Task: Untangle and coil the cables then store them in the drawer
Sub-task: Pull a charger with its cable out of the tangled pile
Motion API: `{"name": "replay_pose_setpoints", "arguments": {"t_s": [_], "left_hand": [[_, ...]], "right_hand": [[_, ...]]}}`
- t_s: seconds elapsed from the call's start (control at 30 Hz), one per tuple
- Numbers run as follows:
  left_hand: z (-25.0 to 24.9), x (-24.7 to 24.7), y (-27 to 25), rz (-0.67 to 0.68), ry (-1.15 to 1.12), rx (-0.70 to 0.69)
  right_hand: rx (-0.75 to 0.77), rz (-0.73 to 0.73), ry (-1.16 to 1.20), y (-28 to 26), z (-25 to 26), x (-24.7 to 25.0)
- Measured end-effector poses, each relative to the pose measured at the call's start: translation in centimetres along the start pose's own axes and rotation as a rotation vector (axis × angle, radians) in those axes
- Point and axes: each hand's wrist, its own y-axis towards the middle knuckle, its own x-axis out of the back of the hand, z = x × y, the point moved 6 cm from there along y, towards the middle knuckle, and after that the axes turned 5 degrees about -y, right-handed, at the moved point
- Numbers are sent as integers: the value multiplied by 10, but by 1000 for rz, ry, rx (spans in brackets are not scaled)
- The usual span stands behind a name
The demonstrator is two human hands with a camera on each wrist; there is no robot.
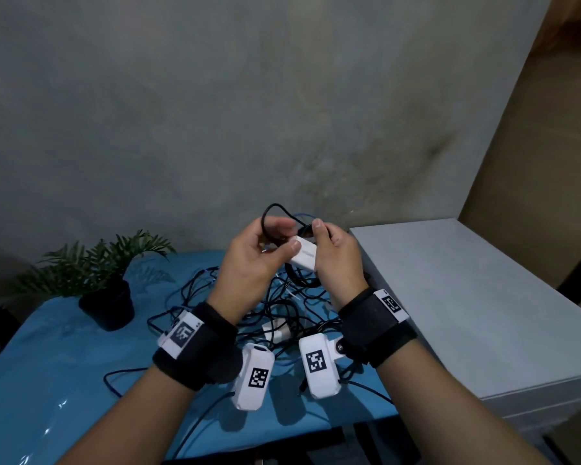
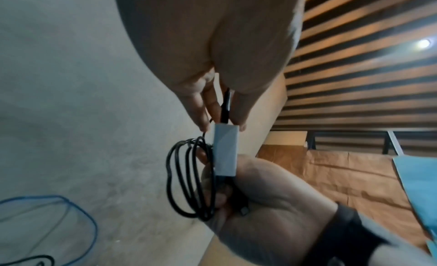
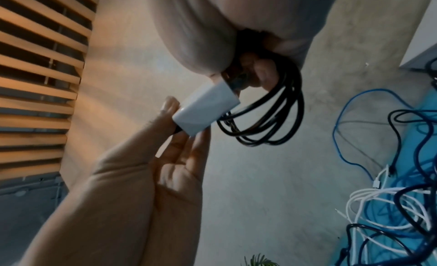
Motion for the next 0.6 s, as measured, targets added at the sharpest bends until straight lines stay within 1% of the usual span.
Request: {"name": "replay_pose_setpoints", "arguments": {"t_s": [0.07,0.1,0.17,0.23,0.27,0.33,0.47,0.6], "left_hand": [[1,-3,-2,37,101,-32],[2,-5,-2,58,135,-15],[8,-11,-2,105,99,100],[13,-18,-4,141,-49,233],[15,-19,-3,151,-96,262],[16,-18,0,174,-102,268],[16,-20,4,218,-91,280],[24,-25,9,244,-104,288]], "right_hand": [[-31,-3,65,0,-5,0],[-40,-11,92,0,-6,0],[-39,-19,121,0,-3,1],[-28,-14,132,-1,0,2],[-24,-11,136,-1,1,2],[-13,-10,135,0,1,3],[38,-56,-26,3,-1,5],[77,-76,-111,6,1,6]]}}
